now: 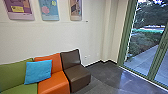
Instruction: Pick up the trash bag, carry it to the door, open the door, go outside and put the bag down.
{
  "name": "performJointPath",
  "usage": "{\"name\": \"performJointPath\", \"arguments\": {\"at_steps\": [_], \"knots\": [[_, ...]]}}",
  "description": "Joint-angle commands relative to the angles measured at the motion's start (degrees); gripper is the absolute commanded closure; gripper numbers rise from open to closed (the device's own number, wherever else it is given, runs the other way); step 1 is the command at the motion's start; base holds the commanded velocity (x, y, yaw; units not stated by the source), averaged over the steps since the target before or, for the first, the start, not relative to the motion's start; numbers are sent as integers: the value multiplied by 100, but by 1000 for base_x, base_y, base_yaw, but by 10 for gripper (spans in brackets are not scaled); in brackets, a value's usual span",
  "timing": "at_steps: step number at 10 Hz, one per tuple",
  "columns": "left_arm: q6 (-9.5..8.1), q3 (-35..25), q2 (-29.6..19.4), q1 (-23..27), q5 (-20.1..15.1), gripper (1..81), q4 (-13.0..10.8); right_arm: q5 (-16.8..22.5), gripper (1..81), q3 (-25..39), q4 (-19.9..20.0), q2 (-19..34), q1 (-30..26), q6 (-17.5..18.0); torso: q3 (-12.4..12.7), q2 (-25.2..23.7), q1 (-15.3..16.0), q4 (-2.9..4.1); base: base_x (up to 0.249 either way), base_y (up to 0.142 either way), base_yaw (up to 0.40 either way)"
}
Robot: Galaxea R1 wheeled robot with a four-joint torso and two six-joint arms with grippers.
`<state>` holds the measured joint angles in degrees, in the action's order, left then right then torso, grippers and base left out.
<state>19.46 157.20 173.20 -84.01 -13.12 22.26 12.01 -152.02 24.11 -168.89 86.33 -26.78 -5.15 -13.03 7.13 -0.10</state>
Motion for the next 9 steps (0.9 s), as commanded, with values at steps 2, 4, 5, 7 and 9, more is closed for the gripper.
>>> {"name": "performJointPath", "arguments": {"at_steps": [2,4,5,7,9], "knots": [[40,-22,30,310,-464,811,-64,452,10,-108,-21,-86,-278,-20,0,0,0,0,0,0,-304],[41,-22,48,310,-472,811,-73,452,10,-178,-21,-130,-278,-29,0,0,0,0,0,0,-309],[32,-22,65,310,-472,811,-116,451,10,-187,-21,-130,-278,-29,0,0,0,0,0,0,-317],[32,-22,74,310,-464,811,-125,443,10,-187,-12,-130,-261,-29,0,0,0,0,0,0,-318],[32,-22,74,301,-464,811,-125,443,10,-187,-12,-130,-261,-29,0,0,0,0,0,0,-318]]}}
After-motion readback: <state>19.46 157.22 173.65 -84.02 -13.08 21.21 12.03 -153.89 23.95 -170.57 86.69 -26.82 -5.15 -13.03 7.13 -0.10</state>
